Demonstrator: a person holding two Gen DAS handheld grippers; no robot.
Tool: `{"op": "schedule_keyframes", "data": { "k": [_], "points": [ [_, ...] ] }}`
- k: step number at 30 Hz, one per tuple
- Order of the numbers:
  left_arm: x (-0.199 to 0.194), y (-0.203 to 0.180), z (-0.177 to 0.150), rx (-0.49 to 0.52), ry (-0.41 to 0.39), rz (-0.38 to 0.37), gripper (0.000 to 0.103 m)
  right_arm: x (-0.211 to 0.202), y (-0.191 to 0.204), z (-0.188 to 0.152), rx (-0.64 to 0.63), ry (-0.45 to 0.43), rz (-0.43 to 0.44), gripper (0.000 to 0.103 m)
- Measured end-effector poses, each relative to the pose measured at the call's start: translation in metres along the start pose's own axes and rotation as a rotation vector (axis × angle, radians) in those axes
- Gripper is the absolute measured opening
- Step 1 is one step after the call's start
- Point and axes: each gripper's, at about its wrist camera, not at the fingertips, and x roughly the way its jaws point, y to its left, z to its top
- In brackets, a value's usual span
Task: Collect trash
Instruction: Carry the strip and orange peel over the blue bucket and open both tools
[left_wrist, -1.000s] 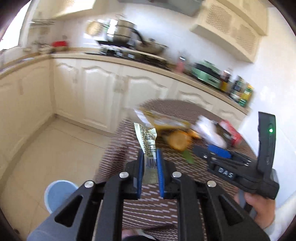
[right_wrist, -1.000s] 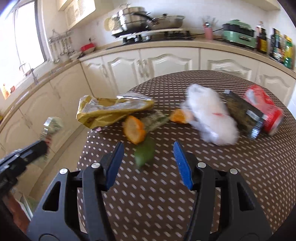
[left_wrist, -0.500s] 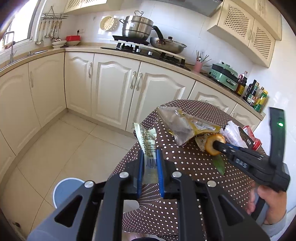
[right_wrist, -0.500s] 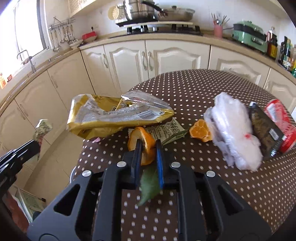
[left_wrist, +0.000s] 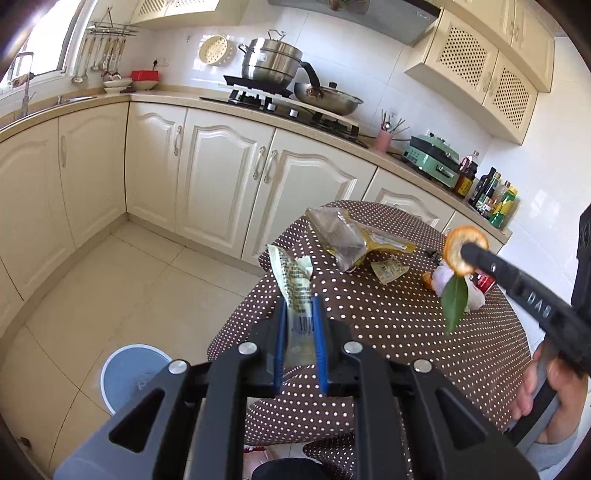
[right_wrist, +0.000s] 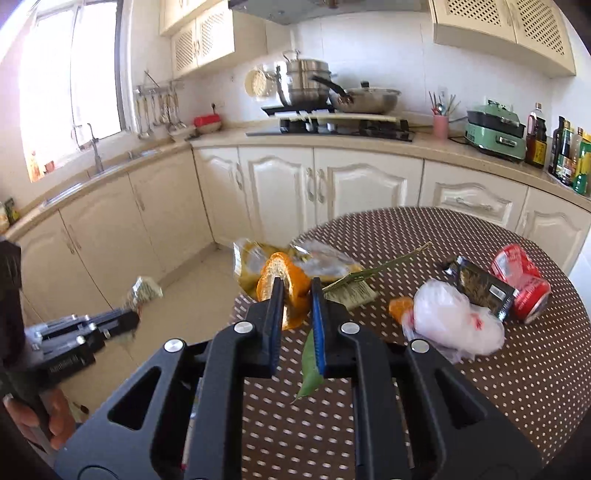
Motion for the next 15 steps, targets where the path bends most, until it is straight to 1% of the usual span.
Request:
{"op": "schedule_keyframes", "data": {
  "k": [3, 8, 11, 15],
  "points": [
    [-0.011, 0.013, -0.001, -0.018, -0.015, 0.012, 0.013, -0.002, 0.021, 0.004, -0.038, -0.012, 0.03, 0.014],
    [-0.022, 0.052, -0.006, -0.069, -0.02, 0.06, 0.013, 0.009, 0.085, 0.005, -0.124, -0.006, 0.14, 0.014],
    [-0.022, 0.085, -0.014, -0.111, -0.002, 0.106, 0.013, 0.031, 0.132, -0.005, -0.19, 0.028, 0.209, 0.014],
    [-0.015, 0.134, -0.031, -0.177, 0.045, 0.172, 0.013, 0.079, 0.187, -0.033, -0.229, 0.124, 0.299, 0.014]
  ]
}}
